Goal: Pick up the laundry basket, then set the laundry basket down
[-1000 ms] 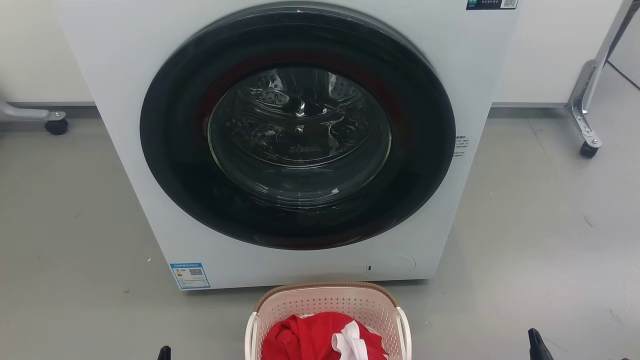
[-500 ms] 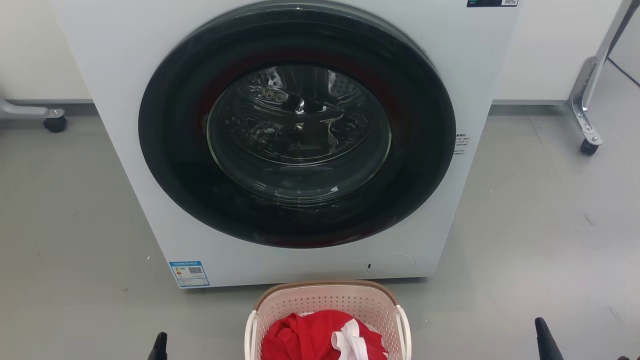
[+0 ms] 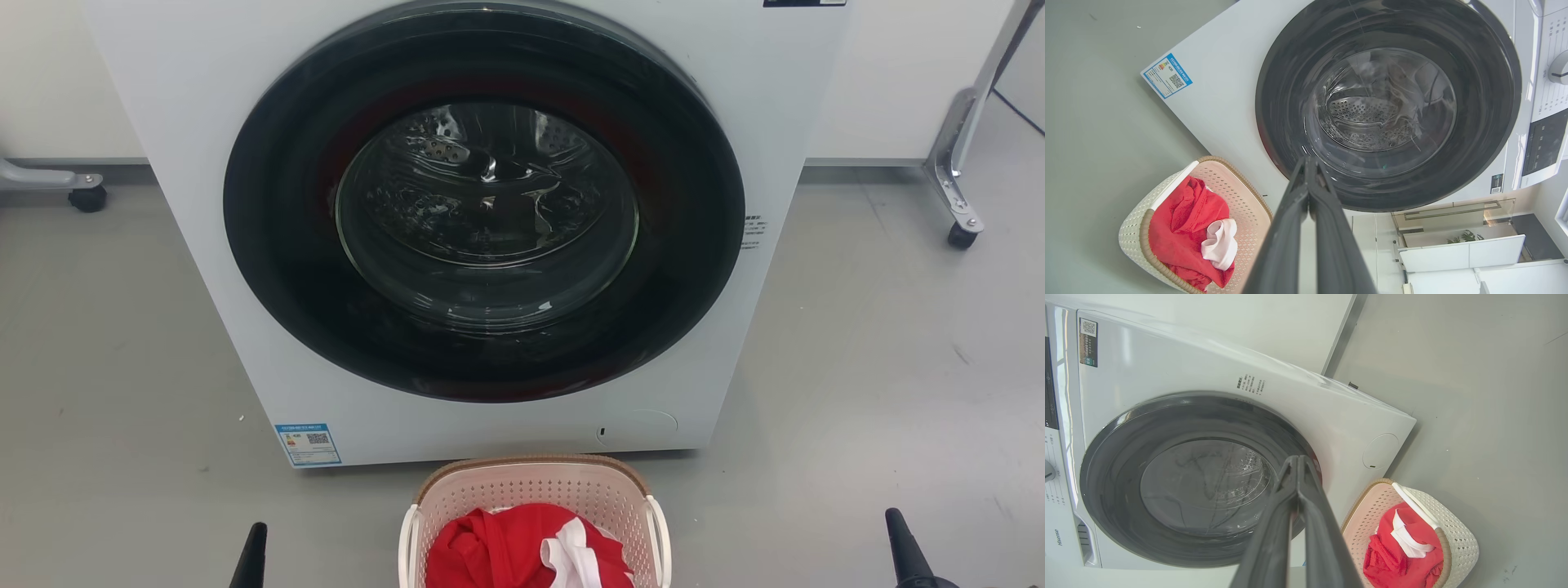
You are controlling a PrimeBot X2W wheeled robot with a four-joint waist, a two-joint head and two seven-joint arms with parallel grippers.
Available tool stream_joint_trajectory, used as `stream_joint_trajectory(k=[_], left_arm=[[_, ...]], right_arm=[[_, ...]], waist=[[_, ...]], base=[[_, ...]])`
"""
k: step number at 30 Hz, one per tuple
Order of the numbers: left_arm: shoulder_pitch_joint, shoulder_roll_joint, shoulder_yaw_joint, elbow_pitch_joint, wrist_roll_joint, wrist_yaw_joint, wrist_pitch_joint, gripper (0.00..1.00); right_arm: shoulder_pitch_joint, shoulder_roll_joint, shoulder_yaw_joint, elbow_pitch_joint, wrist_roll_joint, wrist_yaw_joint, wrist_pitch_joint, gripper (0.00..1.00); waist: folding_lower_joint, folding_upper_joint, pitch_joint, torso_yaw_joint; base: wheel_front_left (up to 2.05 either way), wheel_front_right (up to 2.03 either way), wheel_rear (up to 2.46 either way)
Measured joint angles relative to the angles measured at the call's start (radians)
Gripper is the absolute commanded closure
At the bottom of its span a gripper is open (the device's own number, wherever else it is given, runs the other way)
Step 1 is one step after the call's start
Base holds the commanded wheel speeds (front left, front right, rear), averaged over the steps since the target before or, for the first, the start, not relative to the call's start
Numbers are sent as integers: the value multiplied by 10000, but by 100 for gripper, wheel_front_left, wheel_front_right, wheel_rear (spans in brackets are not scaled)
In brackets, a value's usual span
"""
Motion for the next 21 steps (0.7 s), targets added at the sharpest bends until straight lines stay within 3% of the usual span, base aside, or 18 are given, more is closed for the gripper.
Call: stream_joint_trajectory(k=[21], left_arm=[[-643,-163,610,362,-2823,-527,575,100]], right_arm=[[-422,211,-836,136,2805,539,711,100]], waist=[[-1,0,96,-13]], base=[[0,0,0]])
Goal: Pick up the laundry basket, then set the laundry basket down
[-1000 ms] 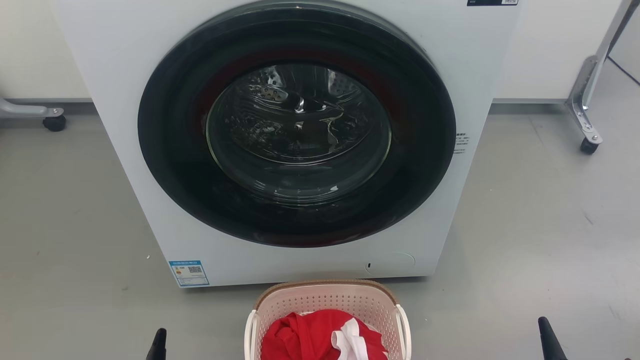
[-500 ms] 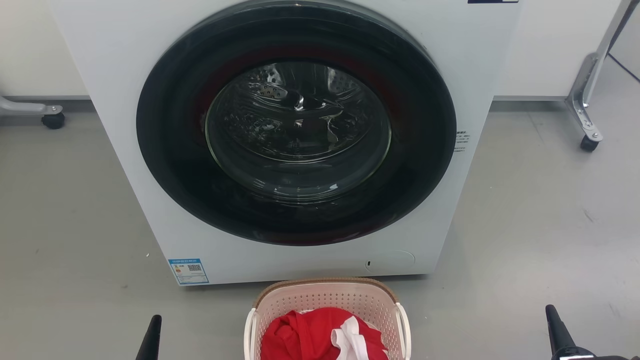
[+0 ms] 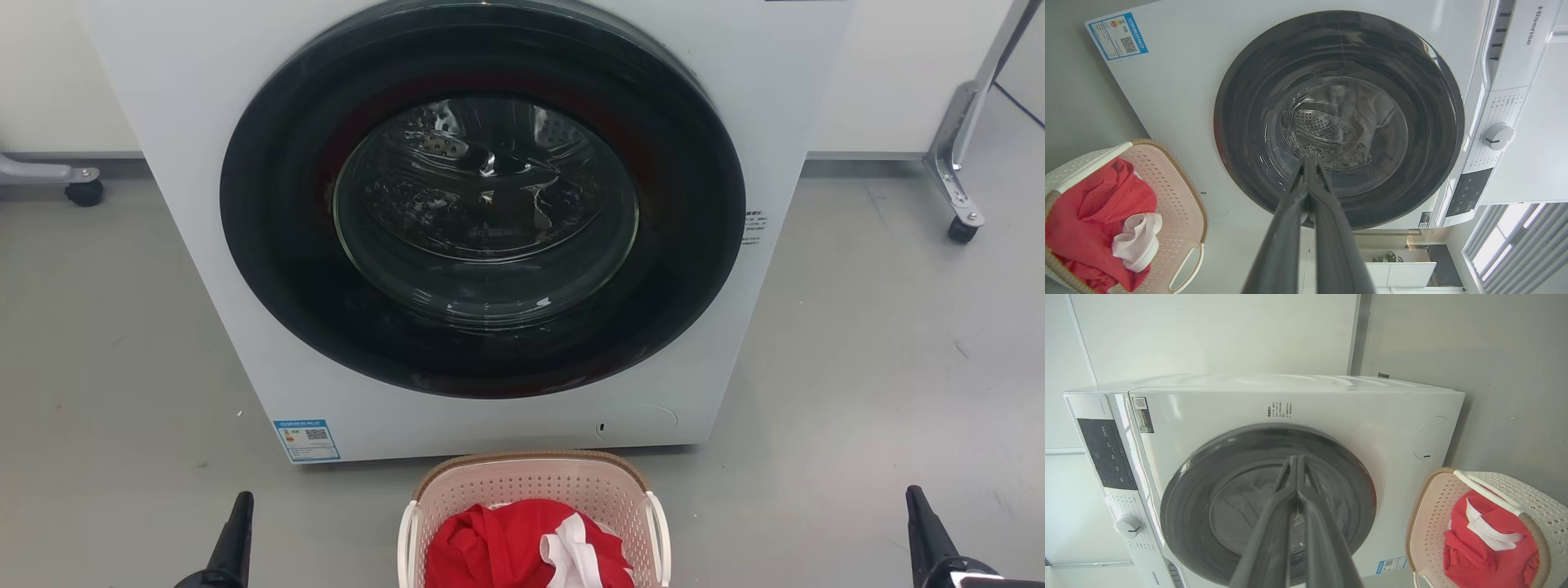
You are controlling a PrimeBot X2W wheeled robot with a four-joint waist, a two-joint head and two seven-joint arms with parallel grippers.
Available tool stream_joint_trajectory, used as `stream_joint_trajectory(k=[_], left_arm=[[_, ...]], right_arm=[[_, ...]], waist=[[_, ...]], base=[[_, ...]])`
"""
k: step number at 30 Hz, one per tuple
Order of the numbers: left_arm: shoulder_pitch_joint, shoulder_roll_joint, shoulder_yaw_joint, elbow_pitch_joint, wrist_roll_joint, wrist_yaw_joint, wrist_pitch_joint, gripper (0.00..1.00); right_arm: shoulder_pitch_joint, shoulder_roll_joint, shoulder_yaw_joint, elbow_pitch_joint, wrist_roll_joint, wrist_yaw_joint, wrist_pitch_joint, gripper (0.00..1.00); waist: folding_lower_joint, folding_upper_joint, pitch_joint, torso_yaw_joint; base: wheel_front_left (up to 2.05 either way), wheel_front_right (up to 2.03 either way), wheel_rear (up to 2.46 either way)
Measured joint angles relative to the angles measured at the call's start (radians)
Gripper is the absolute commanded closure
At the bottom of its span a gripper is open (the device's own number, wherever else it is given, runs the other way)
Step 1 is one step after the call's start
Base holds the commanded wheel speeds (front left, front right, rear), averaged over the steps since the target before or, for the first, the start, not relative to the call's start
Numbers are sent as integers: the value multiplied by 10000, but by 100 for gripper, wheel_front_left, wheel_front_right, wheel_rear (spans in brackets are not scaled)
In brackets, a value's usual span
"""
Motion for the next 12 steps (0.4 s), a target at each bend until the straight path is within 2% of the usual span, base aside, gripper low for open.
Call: stream_joint_trajectory(k=[3,12], left_arm=[[-93,-35,71,63,-313,-10,86,100],[-154,-46,79,65,-453,-84,88,100]], right_arm=[[-42,27,-109,23,418,54,100,100],[-150,38,-125,25,437,84,98,100]], waist=[[0,0,12,-2],[0,0,12,-2]], base=[[0,0,0],[0,0,0]])
